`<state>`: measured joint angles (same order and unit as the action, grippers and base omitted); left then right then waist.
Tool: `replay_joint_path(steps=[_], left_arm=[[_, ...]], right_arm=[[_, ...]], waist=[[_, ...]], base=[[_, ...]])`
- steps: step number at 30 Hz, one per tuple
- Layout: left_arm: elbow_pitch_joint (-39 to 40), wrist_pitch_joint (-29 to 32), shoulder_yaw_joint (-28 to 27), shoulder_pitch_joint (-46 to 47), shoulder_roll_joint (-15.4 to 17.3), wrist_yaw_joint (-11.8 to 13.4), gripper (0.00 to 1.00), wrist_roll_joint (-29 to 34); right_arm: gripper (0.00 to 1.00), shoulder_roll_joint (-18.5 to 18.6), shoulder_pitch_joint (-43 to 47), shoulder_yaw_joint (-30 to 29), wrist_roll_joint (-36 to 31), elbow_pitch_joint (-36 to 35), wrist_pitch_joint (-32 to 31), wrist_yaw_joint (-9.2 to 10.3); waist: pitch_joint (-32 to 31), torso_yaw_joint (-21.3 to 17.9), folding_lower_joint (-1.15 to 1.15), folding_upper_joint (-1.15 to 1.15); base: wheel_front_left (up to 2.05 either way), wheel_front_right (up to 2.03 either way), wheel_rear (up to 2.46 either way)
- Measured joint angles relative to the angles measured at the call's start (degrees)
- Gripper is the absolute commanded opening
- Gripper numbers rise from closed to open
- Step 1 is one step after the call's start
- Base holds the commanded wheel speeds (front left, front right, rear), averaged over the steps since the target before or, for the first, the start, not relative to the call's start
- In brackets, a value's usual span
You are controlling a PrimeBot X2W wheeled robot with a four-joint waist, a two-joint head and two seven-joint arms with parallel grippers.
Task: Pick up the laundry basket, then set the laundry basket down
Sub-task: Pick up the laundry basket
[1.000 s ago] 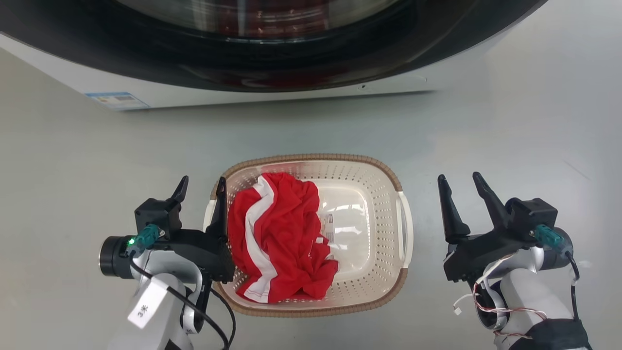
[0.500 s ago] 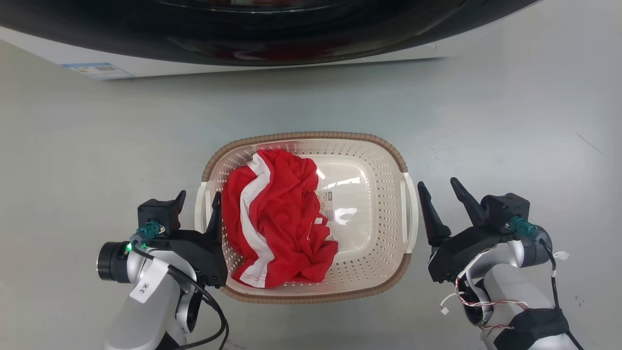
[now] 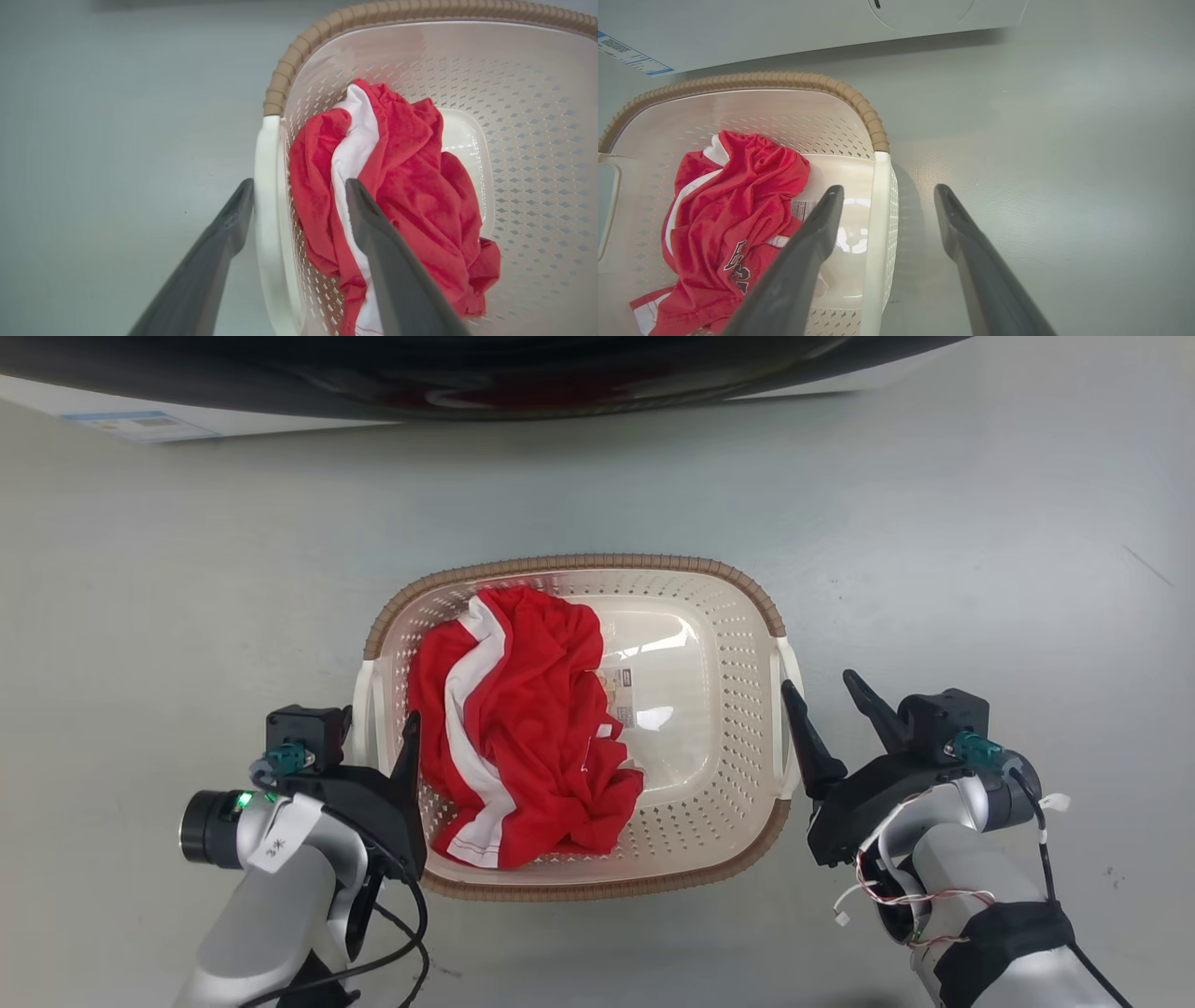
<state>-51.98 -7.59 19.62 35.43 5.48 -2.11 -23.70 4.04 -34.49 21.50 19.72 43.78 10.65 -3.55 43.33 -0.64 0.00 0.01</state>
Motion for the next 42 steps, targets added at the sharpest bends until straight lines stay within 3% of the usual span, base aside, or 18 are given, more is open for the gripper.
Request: replay_joint_path(steps=[12, 13, 14, 28, 42], left_arm=[[-5.5, 2.8, -0.1, 5.6, -0.5, -2.0, 1.00, -1.0], [-6.1, 3.5, -0.1, 6.0, -0.7, -2.2, 0.54, -1.4], [-6.7, 4.0, -0.2, 6.4, -0.8, -2.5, 0.00, -1.6], [-11.6, 6.7, -0.2, 9.4, -1.9, -3.5, 0.00, -2.5], [-16.5, 10.5, -0.1, 10.8, -3.1, -4.5, 0.00, -5.1]], right_arm=[[1.00, -0.2, -3.4, 1.8, 0.7, 4.7, -0.5, -0.49], [0.92, -0.2, -3.7, 1.9, 1.0, 5.0, -0.7, -0.52], [0.02, -0.2, -4.0, 2.0, 1.2, 5.2, -0.8, -0.66], [0.00, -0.3, -6.5, 3.2, 3.6, 8.9, -1.0, -1.49], [0.00, -0.4, -9.1, 4.0, 5.9, 14.8, -3.5, -2.80]], waist=[[2.6, 0.0, 0.00, 0.00], [2.6, 0.1, 0.00, 0.00], [2.7, 0.1, 0.00, 0.00], [2.4, 0.2, 0.00, 0.00], [-2.7, 0.2, 0.00, 0.00]], base=[[0.00, 0.00, 0.00], [0.00, 0.00, 0.00], [0.00, 0.00, 0.00], [0.00, 0.00, 0.00], [0.00, 0.00, 0.00]])
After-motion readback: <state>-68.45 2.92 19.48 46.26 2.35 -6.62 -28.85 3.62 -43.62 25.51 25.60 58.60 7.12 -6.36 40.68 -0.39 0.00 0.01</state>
